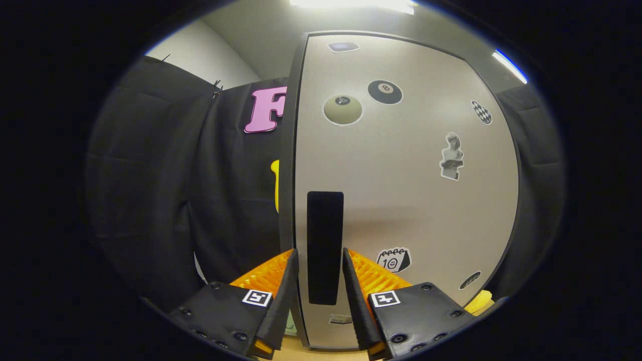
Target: Open the cabinet door with the right hand, grasp the bottle in the cabinet with the left hand and place it on the coaster, then close the cabinet door with the right hand.
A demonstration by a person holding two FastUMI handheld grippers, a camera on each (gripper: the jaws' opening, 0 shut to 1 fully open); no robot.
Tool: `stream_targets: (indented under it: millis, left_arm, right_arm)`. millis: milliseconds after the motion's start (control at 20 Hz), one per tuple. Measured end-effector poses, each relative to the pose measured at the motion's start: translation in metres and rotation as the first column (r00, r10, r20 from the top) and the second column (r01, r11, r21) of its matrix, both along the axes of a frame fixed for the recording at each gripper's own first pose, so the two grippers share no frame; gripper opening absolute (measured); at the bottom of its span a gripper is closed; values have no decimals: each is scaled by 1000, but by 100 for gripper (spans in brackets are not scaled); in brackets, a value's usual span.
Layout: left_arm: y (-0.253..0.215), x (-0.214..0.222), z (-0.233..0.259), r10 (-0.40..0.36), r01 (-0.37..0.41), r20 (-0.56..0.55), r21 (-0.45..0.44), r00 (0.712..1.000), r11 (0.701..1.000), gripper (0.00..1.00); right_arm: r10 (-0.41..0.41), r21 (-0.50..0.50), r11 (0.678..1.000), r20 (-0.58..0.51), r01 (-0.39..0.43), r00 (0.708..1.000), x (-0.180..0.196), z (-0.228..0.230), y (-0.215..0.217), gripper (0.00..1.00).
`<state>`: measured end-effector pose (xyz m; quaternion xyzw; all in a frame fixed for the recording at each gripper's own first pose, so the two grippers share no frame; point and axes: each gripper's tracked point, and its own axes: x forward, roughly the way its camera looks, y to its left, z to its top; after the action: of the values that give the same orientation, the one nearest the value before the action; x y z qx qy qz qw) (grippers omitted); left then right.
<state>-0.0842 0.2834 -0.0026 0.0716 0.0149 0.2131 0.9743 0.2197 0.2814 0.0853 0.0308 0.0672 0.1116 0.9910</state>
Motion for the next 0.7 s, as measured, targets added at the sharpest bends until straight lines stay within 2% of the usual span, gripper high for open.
stream_targets:
  millis: [150, 200, 250, 350, 400, 450, 500, 700]
  left_arm:
    - [1, 0, -2, -8, 8, -5, 0, 1000, 1000, 78]
    - [0, 0, 0, -13, 13, -2, 4, 1000, 1000, 75]
    - [-1, 1, 0, -19, 19, 0, 10, 1000, 1000, 75]
    - [-6, 3, 2, -33, 33, 2, 20, 999, 999, 75]
    - [-8, 5, 3, -43, 43, 1, 20, 999, 999, 77]
    - [-12, 8, 2, -55, 55, 1, 18, 998, 998, 79]
    - [-16, 10, 4, -64, 64, 5, 19, 998, 998, 80]
    - [-27, 23, 8, -101, 100, 19, 20, 995, 995, 79]
  right_arm:
    - [22, 1, 1000, -67, -22, 998, 2, -11, 4, 55]
    - [0, -9, 1000, -76, 0, 997, 7, -14, 0, 49]
    - [0, -2, 1000, -81, 0, 997, 8, -13, 2, 41]
    - [21, -24, 999, -86, -23, 996, 6, -13, 1, 32]
    - [32, -32, 999, -97, -35, 995, 2, -14, 1, 19]
    - [50, -34, 998, -105, -54, 993, 3, -13, 0, 21]
    - [63, -23, 998, -107, -66, 992, 2, -14, 1, 14]
    - [118, -22, 992, -118, -121, 986, -11, -12, 0, 14]
